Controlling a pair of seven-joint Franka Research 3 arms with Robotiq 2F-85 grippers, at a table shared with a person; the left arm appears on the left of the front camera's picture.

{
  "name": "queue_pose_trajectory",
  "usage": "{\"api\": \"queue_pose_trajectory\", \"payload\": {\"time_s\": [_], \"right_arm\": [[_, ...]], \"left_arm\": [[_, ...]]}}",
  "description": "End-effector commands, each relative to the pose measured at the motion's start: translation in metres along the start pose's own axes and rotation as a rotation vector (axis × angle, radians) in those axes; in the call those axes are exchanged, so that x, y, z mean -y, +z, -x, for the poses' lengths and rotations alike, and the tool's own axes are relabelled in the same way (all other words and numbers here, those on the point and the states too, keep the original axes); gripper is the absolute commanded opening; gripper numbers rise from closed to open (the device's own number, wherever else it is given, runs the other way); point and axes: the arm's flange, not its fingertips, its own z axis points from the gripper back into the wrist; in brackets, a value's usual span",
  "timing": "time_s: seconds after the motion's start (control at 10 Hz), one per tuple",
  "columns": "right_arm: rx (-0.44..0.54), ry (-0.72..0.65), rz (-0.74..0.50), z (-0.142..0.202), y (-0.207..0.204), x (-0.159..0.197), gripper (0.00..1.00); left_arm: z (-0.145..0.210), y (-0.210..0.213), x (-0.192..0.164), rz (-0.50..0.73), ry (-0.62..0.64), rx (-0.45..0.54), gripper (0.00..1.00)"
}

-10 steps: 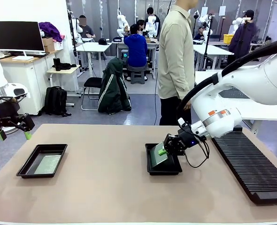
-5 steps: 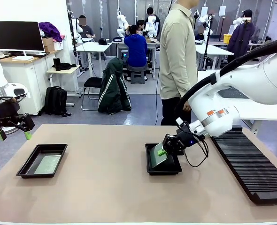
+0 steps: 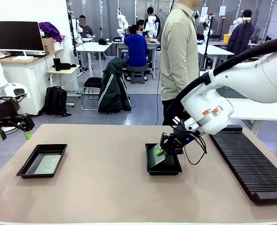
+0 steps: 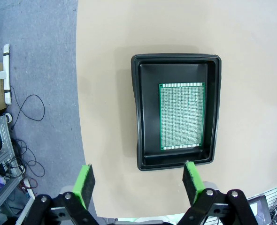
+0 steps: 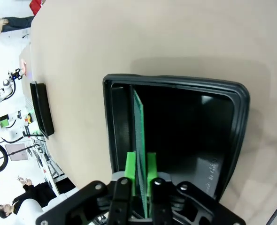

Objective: Inspect and transfer BCBs to ESD trays.
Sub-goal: Pick up the Blank PCB from the PCB Rack and place it in the right ESD tray.

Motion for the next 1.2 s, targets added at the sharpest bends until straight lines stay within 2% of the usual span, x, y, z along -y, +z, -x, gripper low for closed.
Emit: {"api": "queue_pose_trajectory", "payload": {"time_s": [0.0,0.6,1.1], "right_arm": [[0.005,-0.035,0.057,0.0,0.004,-0.01,0.22],[0.004,-0.046,0.176,0.001,0.014,-0.029,0.62],[-0.011,-0.092,0.323,0.006,0.02,-0.048,0.94]], "left_arm": [[0.001,-0.002,0.0,-0.002,0.001,0.01,1.0],[0.001,-0.002,0.0,-0.002,0.001,0.01,1.0],[0.001,-0.002,0.0,-0.002,0.001,0.01,1.0]]}}
